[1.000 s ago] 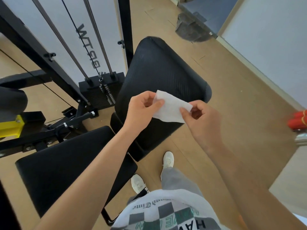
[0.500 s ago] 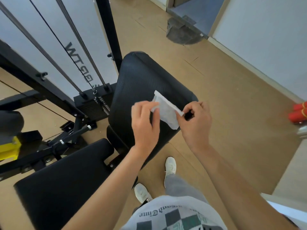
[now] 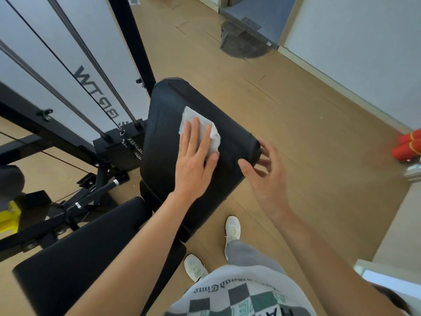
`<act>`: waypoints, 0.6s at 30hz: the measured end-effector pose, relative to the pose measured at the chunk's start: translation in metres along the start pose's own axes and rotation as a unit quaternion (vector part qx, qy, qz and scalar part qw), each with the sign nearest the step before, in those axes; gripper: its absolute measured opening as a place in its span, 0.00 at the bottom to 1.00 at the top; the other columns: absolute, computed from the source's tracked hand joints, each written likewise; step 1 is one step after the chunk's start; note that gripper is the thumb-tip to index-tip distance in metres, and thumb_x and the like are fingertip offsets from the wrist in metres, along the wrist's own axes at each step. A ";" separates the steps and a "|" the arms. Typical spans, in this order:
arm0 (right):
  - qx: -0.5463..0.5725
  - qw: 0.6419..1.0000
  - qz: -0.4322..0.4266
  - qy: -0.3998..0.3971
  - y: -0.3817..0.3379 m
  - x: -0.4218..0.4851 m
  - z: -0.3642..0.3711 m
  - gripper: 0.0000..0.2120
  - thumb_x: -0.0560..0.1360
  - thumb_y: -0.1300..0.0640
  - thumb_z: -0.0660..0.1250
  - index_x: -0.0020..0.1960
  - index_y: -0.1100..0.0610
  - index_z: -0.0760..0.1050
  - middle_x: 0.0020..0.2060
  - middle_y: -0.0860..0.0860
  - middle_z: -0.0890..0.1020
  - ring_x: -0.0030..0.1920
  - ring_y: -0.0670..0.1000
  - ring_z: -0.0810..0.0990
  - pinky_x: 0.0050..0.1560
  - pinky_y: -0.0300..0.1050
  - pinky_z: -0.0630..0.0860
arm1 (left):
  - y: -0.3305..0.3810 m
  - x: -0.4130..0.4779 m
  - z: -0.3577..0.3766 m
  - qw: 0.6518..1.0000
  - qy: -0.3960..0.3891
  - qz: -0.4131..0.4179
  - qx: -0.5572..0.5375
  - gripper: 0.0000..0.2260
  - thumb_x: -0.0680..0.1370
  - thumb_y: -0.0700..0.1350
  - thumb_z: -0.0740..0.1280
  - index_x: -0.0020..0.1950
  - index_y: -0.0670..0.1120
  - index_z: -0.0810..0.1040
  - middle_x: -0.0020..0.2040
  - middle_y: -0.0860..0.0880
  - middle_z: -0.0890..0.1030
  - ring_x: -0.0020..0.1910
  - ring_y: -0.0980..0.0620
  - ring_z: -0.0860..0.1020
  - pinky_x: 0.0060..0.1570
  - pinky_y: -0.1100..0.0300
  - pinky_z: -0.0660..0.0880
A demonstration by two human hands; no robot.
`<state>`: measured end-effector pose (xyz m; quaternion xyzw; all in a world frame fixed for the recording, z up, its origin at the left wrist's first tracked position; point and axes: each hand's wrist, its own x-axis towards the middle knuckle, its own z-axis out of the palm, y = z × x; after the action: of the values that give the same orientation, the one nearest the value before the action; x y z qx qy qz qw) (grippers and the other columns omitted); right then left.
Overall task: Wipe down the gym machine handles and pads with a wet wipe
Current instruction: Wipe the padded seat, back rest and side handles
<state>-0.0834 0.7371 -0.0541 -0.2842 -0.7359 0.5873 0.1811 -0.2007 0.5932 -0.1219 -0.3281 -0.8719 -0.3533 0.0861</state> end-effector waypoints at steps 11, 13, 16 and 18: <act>0.040 0.998 0.023 -0.039 0.008 0.000 -0.002 0.22 0.71 0.55 0.79 0.60 0.43 0.75 0.54 0.42 0.83 0.53 0.43 0.82 0.47 0.34 0.79 | -0.040 0.043 -0.037 0.987 -0.003 -0.143 -0.068 0.29 0.86 0.58 0.53 0.84 0.53 0.48 0.85 0.49 0.45 0.84 0.49 0.43 0.76 0.55 0.50; 0.040 0.998 0.021 -0.047 0.008 0.001 -0.003 0.22 0.71 0.55 0.79 0.60 0.43 0.75 0.53 0.41 0.82 0.52 0.42 0.82 0.46 0.34 0.79 | -0.026 0.036 -0.031 0.986 -0.001 -0.151 -0.077 0.28 0.86 0.58 0.53 0.83 0.55 0.48 0.85 0.48 0.44 0.83 0.47 0.42 0.76 0.52 0.49; 0.049 0.997 0.020 -0.056 0.010 0.002 -0.004 0.21 0.71 0.56 0.79 0.60 0.45 0.76 0.53 0.41 0.83 0.53 0.44 0.83 0.48 0.36 0.80 | 0.001 0.009 -0.013 0.992 -0.010 -0.105 -0.064 0.26 0.86 0.56 0.53 0.83 0.57 0.51 0.84 0.47 0.43 0.83 0.43 0.40 0.76 0.45 0.51; 0.066 0.996 0.023 -0.058 0.012 0.003 -0.005 0.20 0.72 0.58 0.79 0.59 0.46 0.76 0.51 0.40 0.84 0.51 0.44 0.83 0.48 0.37 0.80 | 0.018 -0.014 0.001 0.997 -0.022 -0.059 -0.051 0.24 0.87 0.54 0.54 0.83 0.56 0.55 0.84 0.44 0.44 0.83 0.40 0.41 0.77 0.35 0.57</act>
<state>-0.0805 0.7444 -0.0646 -0.2543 -0.6980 0.6539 0.1429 -0.1782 0.5959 -0.1178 -0.2882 -0.8721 -0.3943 0.0289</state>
